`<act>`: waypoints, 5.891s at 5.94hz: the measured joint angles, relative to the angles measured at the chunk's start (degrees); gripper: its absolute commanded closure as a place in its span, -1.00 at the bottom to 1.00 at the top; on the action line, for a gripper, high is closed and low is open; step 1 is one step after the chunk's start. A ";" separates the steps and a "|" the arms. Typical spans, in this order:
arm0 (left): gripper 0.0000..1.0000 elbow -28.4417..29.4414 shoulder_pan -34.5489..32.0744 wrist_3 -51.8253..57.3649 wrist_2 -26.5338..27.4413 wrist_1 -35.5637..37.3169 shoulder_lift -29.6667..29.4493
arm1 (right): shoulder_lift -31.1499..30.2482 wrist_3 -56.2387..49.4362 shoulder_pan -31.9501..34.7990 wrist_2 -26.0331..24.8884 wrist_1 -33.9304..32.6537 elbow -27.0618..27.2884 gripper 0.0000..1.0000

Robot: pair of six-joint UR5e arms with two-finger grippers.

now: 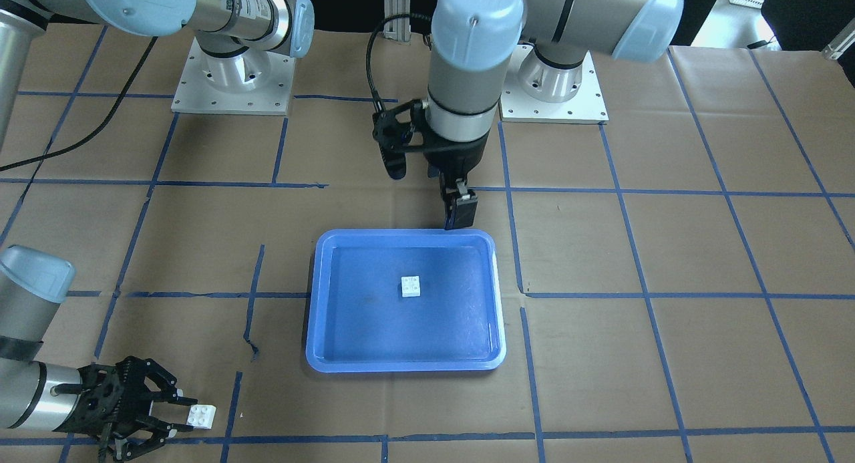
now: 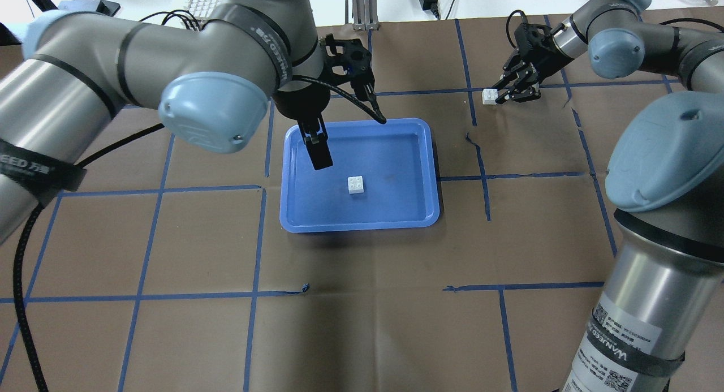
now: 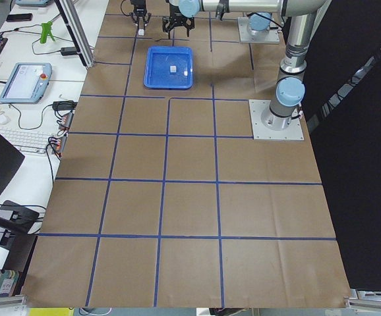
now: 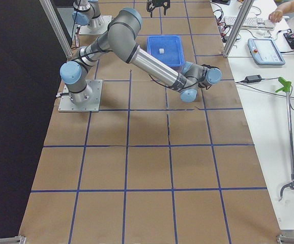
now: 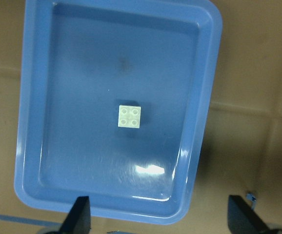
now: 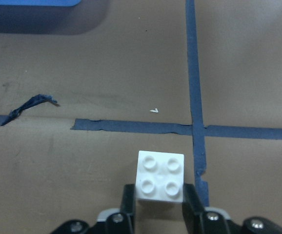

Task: Assemble white blocks and place on blue tray

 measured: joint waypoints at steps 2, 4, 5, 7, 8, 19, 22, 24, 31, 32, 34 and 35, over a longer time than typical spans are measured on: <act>-0.98 0.33 2.76 -17.53 0.36 -7.20 7.06 | -1.60 0.21 0.24 -0.03 0.54 -0.78 0.37; -0.98 -0.59 7.18 -38.12 3.98 -10.89 9.96 | -6.10 -0.09 1.99 -0.15 3.74 -0.28 0.37; -0.98 -0.73 8.59 -48.19 5.18 -10.96 10.25 | -9.23 0.04 3.75 -0.15 5.32 1.91 0.37; -0.98 -0.01 10.30 -60.71 5.14 -10.88 10.53 | -16.55 2.51 8.15 0.11 3.99 11.73 0.37; -0.98 0.34 11.29 -61.12 5.11 -11.00 10.63 | -19.45 7.10 11.04 0.18 -0.94 17.54 0.37; -0.98 0.17 14.18 -56.51 5.23 -11.22 11.77 | -17.27 29.95 23.96 0.27 -35.51 38.03 0.37; -0.98 0.10 14.16 -56.51 5.26 -11.24 11.93 | -17.17 30.03 24.00 2.22 -35.49 38.08 0.37; -0.98 0.06 14.16 -56.53 5.20 -11.24 11.99 | -16.98 30.03 24.11 2.36 -35.52 38.08 0.37; -0.98 0.05 14.16 -56.60 5.17 -11.24 12.08 | -16.88 30.03 24.23 2.25 -35.18 38.17 0.35; -0.98 0.05 14.16 -56.60 5.13 -11.24 12.09 | -16.88 30.03 24.23 2.27 -35.25 38.17 0.12; -0.98 0.05 14.18 -56.60 5.11 -11.24 12.09 | -16.88 30.29 24.23 2.35 -35.35 38.17 -0.18; -0.98 0.05 14.20 -56.60 5.11 -11.24 12.09 | -16.88 30.41 24.23 2.75 -35.37 38.17 -0.18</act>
